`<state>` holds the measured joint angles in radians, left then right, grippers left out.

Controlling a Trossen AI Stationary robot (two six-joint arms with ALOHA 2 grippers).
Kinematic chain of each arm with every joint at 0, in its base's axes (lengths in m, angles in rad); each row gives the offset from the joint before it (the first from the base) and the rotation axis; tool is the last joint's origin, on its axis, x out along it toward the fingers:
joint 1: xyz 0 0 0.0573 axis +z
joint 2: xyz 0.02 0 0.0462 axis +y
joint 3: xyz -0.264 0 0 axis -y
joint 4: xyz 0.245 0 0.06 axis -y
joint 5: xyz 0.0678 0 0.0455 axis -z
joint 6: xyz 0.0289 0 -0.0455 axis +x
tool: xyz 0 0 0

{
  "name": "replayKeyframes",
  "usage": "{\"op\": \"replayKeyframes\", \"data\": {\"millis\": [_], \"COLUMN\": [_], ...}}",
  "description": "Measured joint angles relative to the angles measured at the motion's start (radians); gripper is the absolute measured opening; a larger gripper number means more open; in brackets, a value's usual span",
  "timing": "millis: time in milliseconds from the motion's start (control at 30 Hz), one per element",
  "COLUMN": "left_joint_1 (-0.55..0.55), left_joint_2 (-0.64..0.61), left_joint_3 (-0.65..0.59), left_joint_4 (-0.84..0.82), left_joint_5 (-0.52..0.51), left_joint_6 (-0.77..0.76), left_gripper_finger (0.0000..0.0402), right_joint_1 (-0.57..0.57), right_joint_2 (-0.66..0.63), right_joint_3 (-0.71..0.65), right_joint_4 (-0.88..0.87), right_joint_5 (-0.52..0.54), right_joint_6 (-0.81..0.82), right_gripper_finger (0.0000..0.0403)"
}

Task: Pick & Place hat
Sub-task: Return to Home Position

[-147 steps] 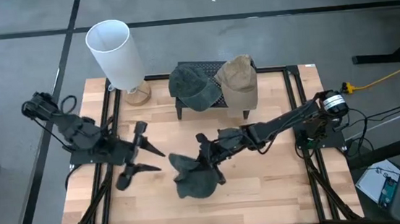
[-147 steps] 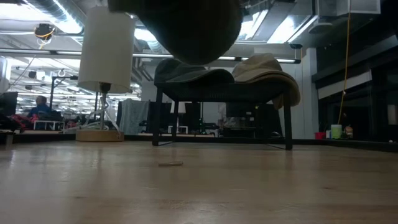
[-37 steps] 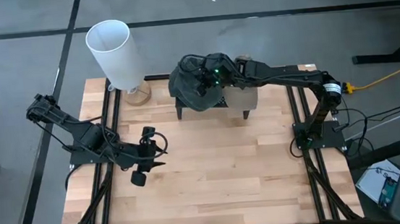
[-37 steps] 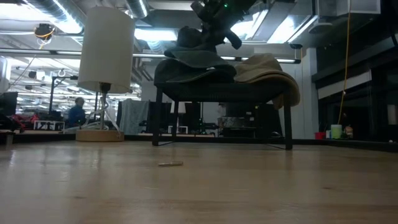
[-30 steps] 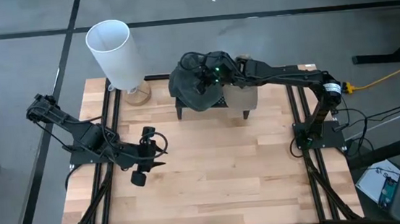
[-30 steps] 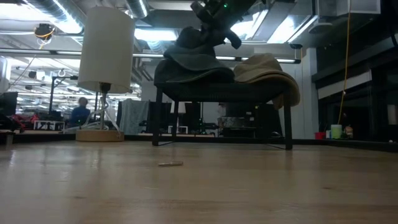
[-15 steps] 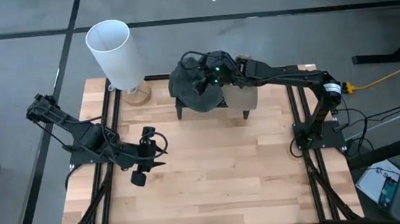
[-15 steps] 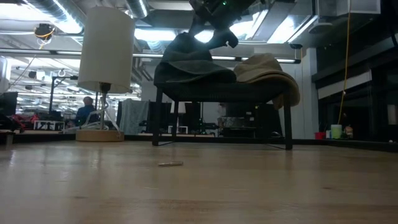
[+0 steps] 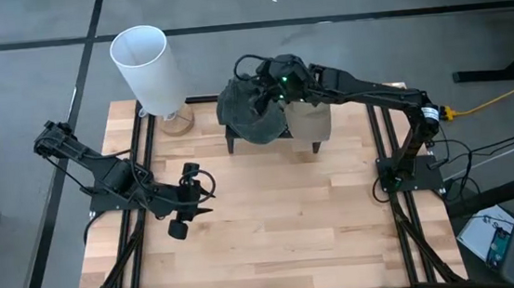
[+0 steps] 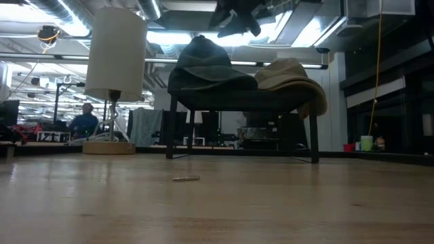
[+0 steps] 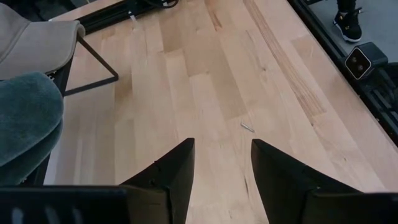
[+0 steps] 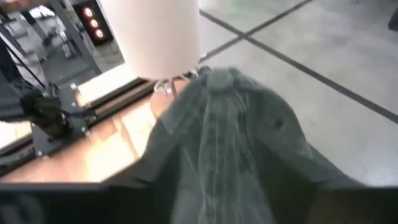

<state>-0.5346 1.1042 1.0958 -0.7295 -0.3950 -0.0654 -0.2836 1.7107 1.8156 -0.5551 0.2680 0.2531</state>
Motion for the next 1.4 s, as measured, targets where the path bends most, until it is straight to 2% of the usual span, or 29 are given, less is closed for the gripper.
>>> {"op": "replayKeyframes", "data": {"millis": [200, 267, 500, 833, 967, 1033, 1100, 1200, 1300, 1400], "left_joint_1": [0.000, 0.000, 0.000, 0.000, 0.000, 0.000, 0.000, 0.003, 0.016, 0.019], "left_joint_2": [0.000, 0.000, 0.000, 0.000, 0.000, 0.000, 0.000, -0.001, -0.007, -0.010], "left_joint_3": [0.000, 0.000, 0.000, 0.000, 0.000, 0.000, 0.000, 0.001, 0.001, 0.001], "left_joint_4": [0.000, 0.000, 0.000, 0.008, 0.008, 0.008, 0.010, 0.031, 0.033, 0.067], "left_joint_5": [0.000, 0.000, 0.000, 0.000, -0.001, -0.006, -0.002, 0.066, 0.193, 0.238], "left_joint_6": [0.000, 0.000, 0.000, 0.000, 0.013, 0.049, 0.045, 0.009, -0.012, -0.018], "left_gripper_finger": [0.0153, 0.0154, 0.0151, 0.0154, 0.0152, 0.0151, 0.0151, 0.0153, 0.0154, 0.0154], "right_joint_1": [0.000, 0.000, -0.003, 0.007, 0.014, 0.016, 0.019, 0.039, 0.093, 0.158], "right_joint_2": [0.032, 0.051, 0.088, -0.010, -0.012, -0.009, -0.007, -0.005, -0.005, -0.005], "right_joint_3": [-0.035, -0.054, -0.068, 0.006, 0.005, 0.005, 0.005, -0.014, -0.049, -0.087], "right_joint_4": [-0.011, 0.011, 0.029, -0.011, 0.008, 0.002, -0.072, -0.143, -0.133, -0.132], "right_joint_5": [0.000, 0.000, -0.021, -0.208, -0.238, -0.245, -0.303, -0.401, -0.409, -0.414], "right_joint_6": [0.001, 0.001, -0.019, -0.046, -0.048, -0.007, 0.024, -0.063, -0.097, -0.117], "right_gripper_finger": [0.0038, 0.0013, 0.0047, 0.0045, 0.0045, 0.0045, 0.0045, 0.0045, 0.0045, 0.0045]}}
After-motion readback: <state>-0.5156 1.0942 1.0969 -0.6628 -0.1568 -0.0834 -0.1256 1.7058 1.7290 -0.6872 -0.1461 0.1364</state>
